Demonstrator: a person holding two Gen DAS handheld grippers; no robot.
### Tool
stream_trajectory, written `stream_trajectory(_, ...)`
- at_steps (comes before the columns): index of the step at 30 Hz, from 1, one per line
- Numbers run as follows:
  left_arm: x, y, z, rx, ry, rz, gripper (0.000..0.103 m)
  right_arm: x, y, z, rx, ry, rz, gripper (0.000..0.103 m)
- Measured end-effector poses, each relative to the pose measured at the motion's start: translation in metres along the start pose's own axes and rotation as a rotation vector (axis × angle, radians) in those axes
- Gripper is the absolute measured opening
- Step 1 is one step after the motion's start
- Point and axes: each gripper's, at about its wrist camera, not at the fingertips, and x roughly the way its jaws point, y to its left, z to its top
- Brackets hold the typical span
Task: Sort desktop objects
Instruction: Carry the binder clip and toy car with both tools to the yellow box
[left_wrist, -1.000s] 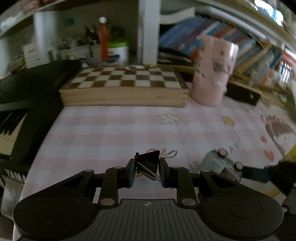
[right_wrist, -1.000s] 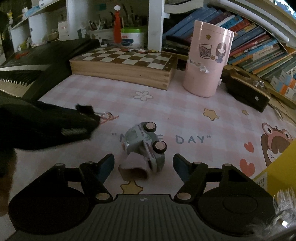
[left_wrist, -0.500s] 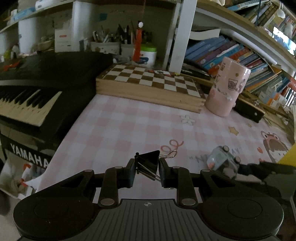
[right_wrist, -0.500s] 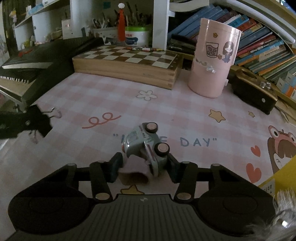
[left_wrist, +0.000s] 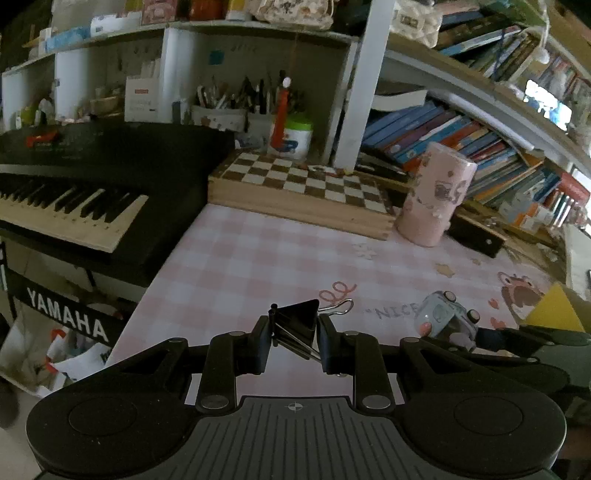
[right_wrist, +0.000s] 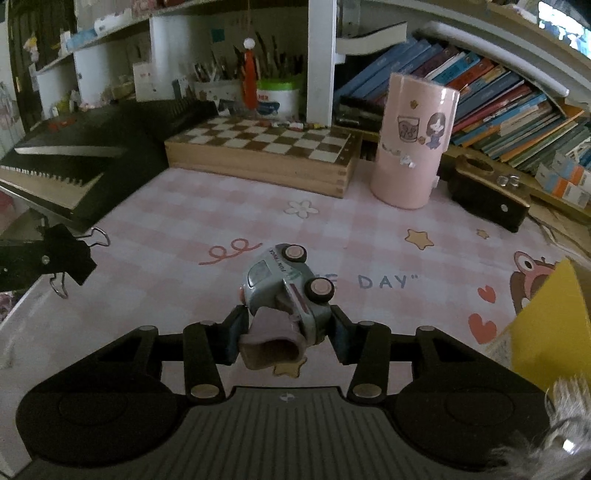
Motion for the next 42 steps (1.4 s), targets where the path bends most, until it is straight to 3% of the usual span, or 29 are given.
stream_trajectory(19, -0.093, 0.015, -0.044, 0.022, -0.047, -0.057, 0.025, -0.104, 0.04, -0.04, 0.052, -0.06, 0.012, 0.044)
stream_trajectory(42, -0.191, 0.034, -0.133, 0.098, -0.006, -0.105, 0.025, -0.204, 0.105, -0.152, 0.123, -0.024, -0.006, 0.044)
